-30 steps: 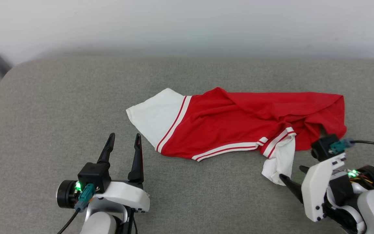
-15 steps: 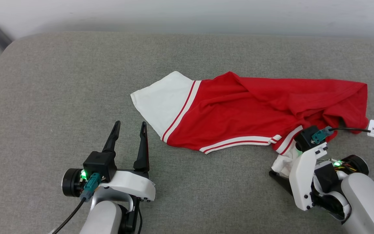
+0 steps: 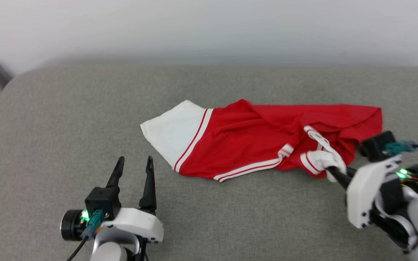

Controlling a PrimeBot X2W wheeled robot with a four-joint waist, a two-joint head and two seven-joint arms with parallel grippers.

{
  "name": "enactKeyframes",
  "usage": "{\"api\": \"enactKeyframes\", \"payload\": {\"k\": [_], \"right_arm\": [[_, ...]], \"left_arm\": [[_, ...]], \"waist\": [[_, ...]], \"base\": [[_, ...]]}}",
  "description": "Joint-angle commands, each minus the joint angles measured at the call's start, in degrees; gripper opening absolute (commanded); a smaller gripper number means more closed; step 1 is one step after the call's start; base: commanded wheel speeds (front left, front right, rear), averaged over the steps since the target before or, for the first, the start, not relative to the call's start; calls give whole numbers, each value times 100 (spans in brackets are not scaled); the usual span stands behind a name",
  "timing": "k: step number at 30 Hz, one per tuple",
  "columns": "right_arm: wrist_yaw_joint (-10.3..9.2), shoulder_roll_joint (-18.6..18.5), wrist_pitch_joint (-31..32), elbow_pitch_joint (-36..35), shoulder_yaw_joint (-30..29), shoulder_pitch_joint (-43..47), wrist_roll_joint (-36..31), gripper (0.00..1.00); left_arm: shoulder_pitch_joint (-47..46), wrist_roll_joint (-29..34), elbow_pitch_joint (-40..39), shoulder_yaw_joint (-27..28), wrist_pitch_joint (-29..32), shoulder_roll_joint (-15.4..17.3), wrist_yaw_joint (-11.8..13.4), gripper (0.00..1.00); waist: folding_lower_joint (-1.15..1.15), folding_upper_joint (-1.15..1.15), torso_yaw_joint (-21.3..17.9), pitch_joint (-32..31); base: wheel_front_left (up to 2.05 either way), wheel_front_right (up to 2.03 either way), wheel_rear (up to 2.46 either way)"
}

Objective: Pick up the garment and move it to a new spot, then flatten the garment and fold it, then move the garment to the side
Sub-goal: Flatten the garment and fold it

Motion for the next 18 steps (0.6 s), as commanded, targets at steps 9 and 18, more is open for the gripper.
{"api": "enactKeyframes", "payload": {"k": [9,18], "right_arm": [[-2,391,475,-745,-2116,1716,-411,0],[-2,938,-97,373,-2868,2440,-532,42]], "left_arm": [[399,-105,-65,52,13,109,76,100],[483,-125,-139,22,128,192,90,100]], "waist": [[0,0,-291,-550],[0,0,-295,-643]], "base": [[0,0,0],[0,0,0]]}}
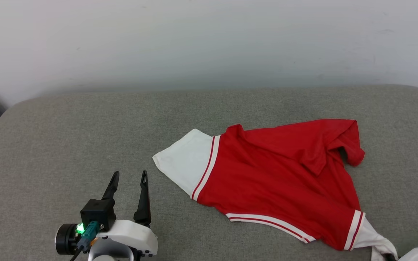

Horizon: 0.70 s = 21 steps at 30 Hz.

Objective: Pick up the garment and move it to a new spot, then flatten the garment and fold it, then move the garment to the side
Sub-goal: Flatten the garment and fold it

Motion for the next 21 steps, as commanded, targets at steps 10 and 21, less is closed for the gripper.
{"api": "enactKeyframes", "payload": {"k": [10,21], "right_arm": [[-2,-120,-1989,990,339,-138,-13,100],[-2,76,-2781,-491,249,259,-408,100]], "left_arm": [[174,-43,-141,-32,143,126,63,100],[350,-112,-207,-18,242,181,144,100]], "waist": [[0,0,0,-91],[0,0,-72,-293]], "base": [[0,0,0],[0,0,0]]}}
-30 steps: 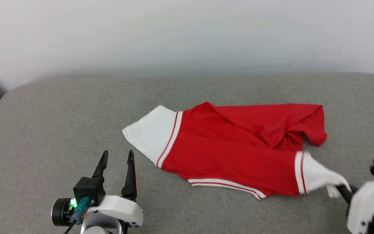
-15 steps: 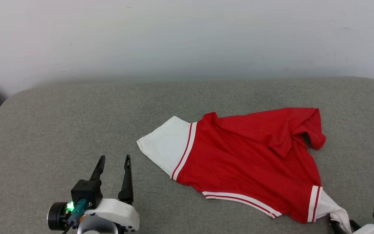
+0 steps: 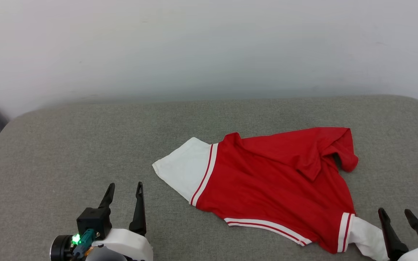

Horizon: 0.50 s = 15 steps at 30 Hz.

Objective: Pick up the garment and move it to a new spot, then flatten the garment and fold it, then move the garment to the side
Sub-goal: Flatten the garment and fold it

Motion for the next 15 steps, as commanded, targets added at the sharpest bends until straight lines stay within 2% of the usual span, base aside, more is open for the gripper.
{"api": "enactKeyframes", "payload": {"k": [1,9,15], "right_arm": [[-2,118,-85,-275,-14,56,-174,100],[-2,524,-99,-1133,177,-5,-779,100],[-2,690,-112,-1603,502,-166,-1026,100]], "left_arm": [[60,-17,-32,12,6,28,19,100],[-124,-56,7,56,94,103,58,100],[-579,-67,176,15,222,201,-67,100]], "waist": [[0,0,-14,-11],[0,0,-95,32],[0,0,-279,236]], "base": [[0,0,0],[0,0,0],[0,0,0]]}}
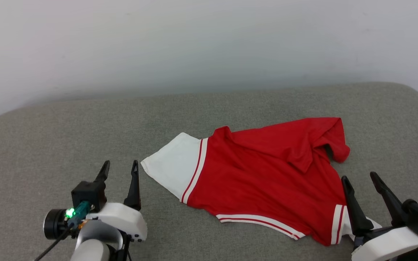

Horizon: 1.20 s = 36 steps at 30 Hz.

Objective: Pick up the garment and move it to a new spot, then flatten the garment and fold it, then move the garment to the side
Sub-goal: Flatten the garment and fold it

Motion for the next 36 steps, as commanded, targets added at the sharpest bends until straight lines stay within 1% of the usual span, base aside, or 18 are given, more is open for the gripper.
{"api": "enactKeyframes", "payload": {"k": [1,5,7,13,17,21,24,27,29,30,31,36], "right_arm": [[-2,30,15,-83,51,-92,-21,100],[-2,25,-6,-276,214,-355,-34,100],[-2,19,-42,-328,266,-482,-4,100],[-2,46,-95,-259,345,-750,70,100],[-2,83,-193,-133,342,-870,120,100],[-2,114,-270,30,370,-947,170,100],[-2,133,-331,132,398,-977,213,100],[-2,144,-384,206,407,-1039,222,100],[-2,143,-405,247,418,-1070,228,100],[-2,119,-421,309,415,-1086,244,100],[-2,107,-418,323,407,-1096,247,100],[-2,53,-283,401,343,-1028,281,100]], "left_arm": [[-169,-15,35,-5,62,59,-29,100],[-772,-80,173,-38,457,180,-222,100],[-1087,-139,280,-51,792,296,-348,100],[-1940,-354,699,-162,2130,792,-904,100],[-2340,-590,972,-236,3123,1115,-1179,100],[-2546,-853,1187,-349,4095,1422,-1312,100],[-2589,-1040,1277,-447,4756,1602,-1358,100],[-2494,-1237,1379,-615,5265,1611,-1391,100],[-2422,-1395,1454,-727,5570,1539,-1411,100],[-2372,-1538,1486,-823,5764,1454,-1425,6],[-2364,-1563,1472,-830,5712,1434,-1426,0],[-2337,-1451,1437,-795,5211,1450,-1359,0]], "waist": [[0,0,-103,153],[0,0,-266,590],[0,0,-337,810],[0,0,-543,1341],[0,0,-660,1579],[0,0,-760,1711],[0,0,-823,1775],[0,0,-862,1819],[0,0,-881,1838],[0,0,-905,1841],[0,0,-908,1829],[0,0,-851,1655]], "base": [[0,0,0],[0,0,0],[0,0,0],[0,0,0],[0,0,0],[0,0,0],[0,0,0],[0,0,0],[0,0,0],[0,0,0],[0,0,0],[0,0,0]]}}
